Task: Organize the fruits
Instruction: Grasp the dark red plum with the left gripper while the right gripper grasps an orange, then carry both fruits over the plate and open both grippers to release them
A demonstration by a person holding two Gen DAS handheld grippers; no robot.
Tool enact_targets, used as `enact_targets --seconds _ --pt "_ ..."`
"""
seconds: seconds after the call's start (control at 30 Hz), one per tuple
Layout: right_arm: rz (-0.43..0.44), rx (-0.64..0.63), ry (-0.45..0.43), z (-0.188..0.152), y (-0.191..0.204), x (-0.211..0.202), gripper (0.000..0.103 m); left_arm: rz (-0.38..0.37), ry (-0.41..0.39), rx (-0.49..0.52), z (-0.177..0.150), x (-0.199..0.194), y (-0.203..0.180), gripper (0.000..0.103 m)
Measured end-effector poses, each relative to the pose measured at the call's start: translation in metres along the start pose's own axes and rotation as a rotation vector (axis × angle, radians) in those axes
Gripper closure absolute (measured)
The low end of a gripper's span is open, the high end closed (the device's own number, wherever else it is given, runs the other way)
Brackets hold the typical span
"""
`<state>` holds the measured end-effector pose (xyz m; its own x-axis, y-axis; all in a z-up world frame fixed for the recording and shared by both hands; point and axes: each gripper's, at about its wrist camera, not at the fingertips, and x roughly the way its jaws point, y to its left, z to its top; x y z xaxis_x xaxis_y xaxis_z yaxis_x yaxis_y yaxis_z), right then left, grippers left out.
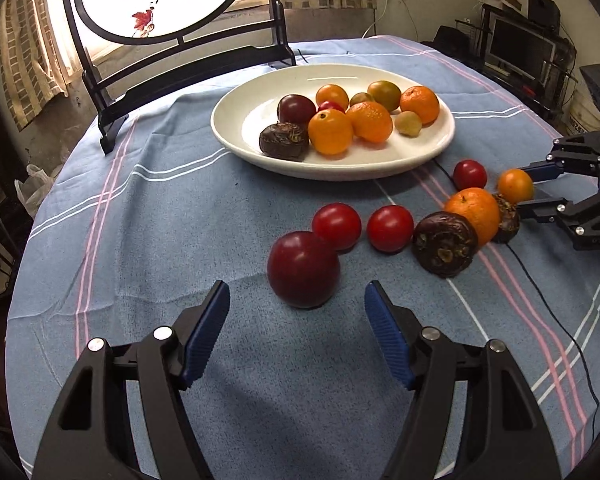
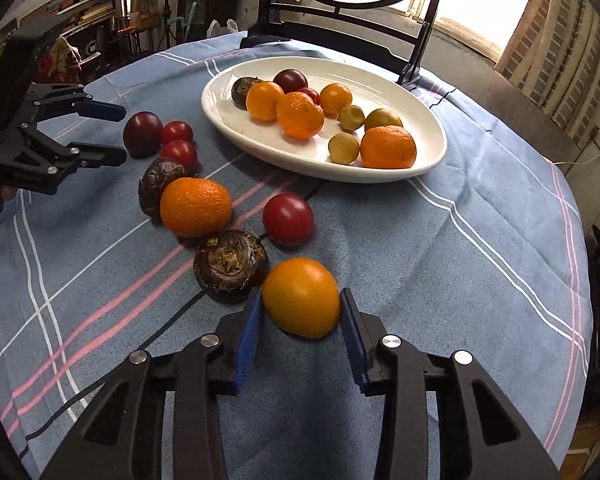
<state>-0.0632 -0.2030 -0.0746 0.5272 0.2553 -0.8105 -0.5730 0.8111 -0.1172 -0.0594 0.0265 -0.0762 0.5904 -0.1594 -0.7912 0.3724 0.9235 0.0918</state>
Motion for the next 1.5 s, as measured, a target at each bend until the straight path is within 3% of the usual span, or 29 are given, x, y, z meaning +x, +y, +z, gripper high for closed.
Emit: enact_targets --seconds 0.27,0.4,0.7,0.97,1.23,1.5 --pt "0.077 0.101 -0.064 0.000 -0.014 -0.024 0.064 -0.026 0.012 -0.005 0.009 0.015 0.000 0.035" --pt "0.077 0.122 -0.082 -0.001 -0.015 -0.033 0.064 -0.053 0.020 -0.021 0.011 0.019 0.001 0.064" --pt "0.108 0.159 -0.089 -0.011 -0.013 -0.032 0.064 -0.060 -0.037 -0.012 0.005 -0.012 -0.001 0.065" --pt "0.098 0.164 -0.187 0.026 -0.015 -0.050 0.064 -0.016 -0.166 -0.013 0.055 -0.041 -0.007 0.065" --pt "0.104 0.187 -0.278 0.076 -0.026 -0.054 0.064 0.033 -0.198 -0.029 0.108 -0.026 -0.012 0.065" --pt "0.113 0.241 -0.273 0.106 -0.039 -0.027 0.064 0.051 -0.168 -0.073 0.130 0.004 -0.006 0.064"
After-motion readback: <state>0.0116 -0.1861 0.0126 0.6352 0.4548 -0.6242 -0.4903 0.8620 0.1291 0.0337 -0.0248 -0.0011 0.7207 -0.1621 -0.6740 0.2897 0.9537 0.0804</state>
